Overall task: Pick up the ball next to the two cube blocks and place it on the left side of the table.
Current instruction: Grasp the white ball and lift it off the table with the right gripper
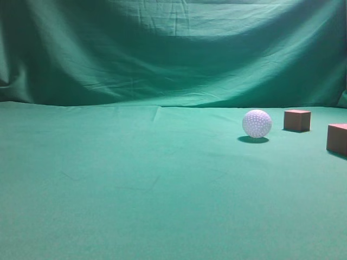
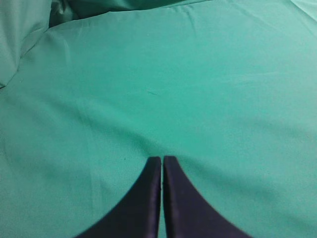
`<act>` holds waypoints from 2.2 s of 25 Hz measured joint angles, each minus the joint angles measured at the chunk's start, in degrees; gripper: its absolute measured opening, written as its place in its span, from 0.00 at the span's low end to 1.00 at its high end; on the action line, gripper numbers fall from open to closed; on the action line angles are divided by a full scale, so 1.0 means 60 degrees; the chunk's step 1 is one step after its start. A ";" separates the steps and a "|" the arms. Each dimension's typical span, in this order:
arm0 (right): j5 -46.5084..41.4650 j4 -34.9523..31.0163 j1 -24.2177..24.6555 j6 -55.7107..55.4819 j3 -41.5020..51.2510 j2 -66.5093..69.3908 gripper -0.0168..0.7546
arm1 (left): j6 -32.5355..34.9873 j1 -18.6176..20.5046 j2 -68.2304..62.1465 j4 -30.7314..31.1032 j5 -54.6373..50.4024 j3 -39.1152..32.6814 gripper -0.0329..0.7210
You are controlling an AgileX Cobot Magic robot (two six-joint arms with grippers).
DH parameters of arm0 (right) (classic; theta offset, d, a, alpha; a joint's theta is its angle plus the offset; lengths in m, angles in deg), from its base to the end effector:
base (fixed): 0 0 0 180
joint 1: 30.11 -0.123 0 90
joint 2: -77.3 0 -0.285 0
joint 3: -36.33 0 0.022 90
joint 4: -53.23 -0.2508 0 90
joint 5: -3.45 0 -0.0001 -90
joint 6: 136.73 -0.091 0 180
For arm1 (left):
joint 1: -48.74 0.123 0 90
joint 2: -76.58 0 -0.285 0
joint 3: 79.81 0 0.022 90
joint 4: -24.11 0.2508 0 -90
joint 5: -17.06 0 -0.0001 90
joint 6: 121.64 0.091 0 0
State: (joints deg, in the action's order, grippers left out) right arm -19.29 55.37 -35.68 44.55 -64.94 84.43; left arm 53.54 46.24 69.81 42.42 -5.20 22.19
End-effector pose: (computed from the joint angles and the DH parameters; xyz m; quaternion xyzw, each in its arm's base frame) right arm 0.0519 0.0037 0.1693 -0.0583 0.8099 0.0059 0.5836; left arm 0.0520 0.0086 0.1764 0.0665 0.7953 0.0983 0.5945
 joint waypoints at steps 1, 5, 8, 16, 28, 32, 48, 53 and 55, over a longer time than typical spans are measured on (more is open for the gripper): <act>0.0000 0.0000 0.0000 0.0000 0.0000 0.0000 0.02 | 0.0000 0.0000 0.0000 0.0000 0.0000 0.0000 0.04; 0.0000 -0.0016 0.0000 0.0000 0.0000 0.0000 0.02 | 0.0000 0.0000 0.0000 0.0000 0.0000 0.0000 0.04; 0.0000 -0.0016 0.0000 0.0000 0.0000 0.0000 0.02 | 0.0000 0.0000 0.0000 0.0000 0.0000 0.0000 0.04; 0.0000 -0.0016 0.0000 0.0000 0.0000 0.0000 0.02 | 0.0000 0.0000 0.0000 0.0000 0.0000 0.0000 0.04; 0.2098 0.0369 0.0000 -0.0070 0.0022 0.0000 0.02 | 0.0000 0.0000 0.0000 0.0000 0.0000 0.0000 0.04; 0.5249 0.0387 0.0000 -0.0734 0.0022 0.0000 0.02 | 0.0000 0.0000 0.0000 0.0000 0.0000 0.0000 0.04; 0.0716 0.0381 0.0000 -0.1617 -0.4761 0.5445 0.02 | 0.0000 0.0000 0.0000 0.0000 0.0000 0.0000 0.04; -0.1601 -0.0449 0.0000 -0.1539 -0.6640 0.8219 0.02 | 0.0000 0.0000 0.0000 0.0000 0.0000 0.0000 0.04; -0.2090 -0.1057 0.0000 -0.1247 -0.7268 0.9138 0.02 | 0.0000 0.0000 0.0000 0.0000 0.0000 0.0000 0.04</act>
State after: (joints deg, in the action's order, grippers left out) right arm -31.83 49.03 -35.68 37.07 -108.54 139.26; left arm 53.54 46.24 69.81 42.42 -5.20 22.19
